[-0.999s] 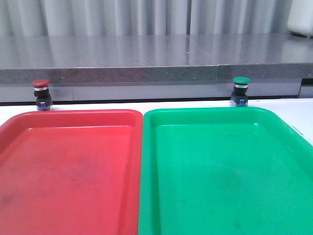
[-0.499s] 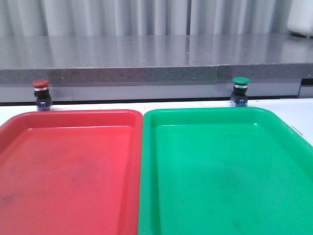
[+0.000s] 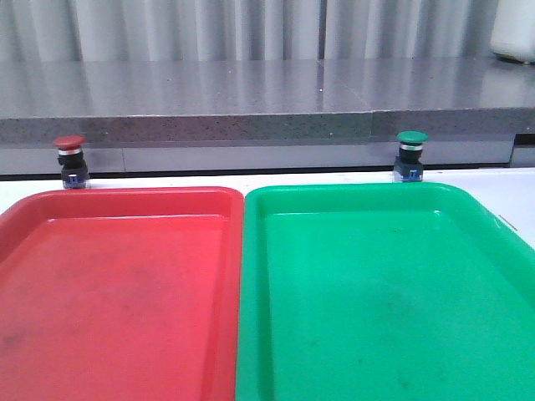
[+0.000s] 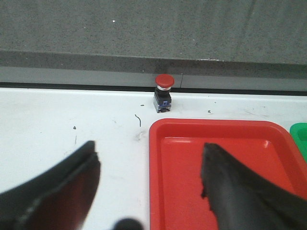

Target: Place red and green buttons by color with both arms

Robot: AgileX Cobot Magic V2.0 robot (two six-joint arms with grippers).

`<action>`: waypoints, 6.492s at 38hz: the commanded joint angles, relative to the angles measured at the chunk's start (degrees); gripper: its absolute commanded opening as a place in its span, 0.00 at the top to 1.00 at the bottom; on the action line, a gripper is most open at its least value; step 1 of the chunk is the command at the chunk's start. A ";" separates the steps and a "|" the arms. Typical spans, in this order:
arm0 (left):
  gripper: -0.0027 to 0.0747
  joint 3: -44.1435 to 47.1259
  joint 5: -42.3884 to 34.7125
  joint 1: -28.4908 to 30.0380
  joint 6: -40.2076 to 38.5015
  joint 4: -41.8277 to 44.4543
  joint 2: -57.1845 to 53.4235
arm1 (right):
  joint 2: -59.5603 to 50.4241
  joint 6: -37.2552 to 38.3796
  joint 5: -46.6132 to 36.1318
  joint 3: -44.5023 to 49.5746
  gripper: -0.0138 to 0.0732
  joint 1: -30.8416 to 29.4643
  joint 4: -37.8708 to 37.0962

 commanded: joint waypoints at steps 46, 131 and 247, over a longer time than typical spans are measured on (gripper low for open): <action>0.24 -44.32 -6.16 -2.11 -0.15 -0.39 64.91 | 0.43 -0.46 -4.34 -1.92 0.26 -0.46 -0.43; 0.65 -35.70 -1.67 -4.10 -0.15 -6.09 51.01 | 0.43 -0.46 -4.34 -1.92 0.26 -0.46 -0.43; 0.26 -13.56 17.97 -19.13 -8.29 7.13 2.65 | 0.43 -0.46 -4.34 -1.92 0.26 -0.46 -0.43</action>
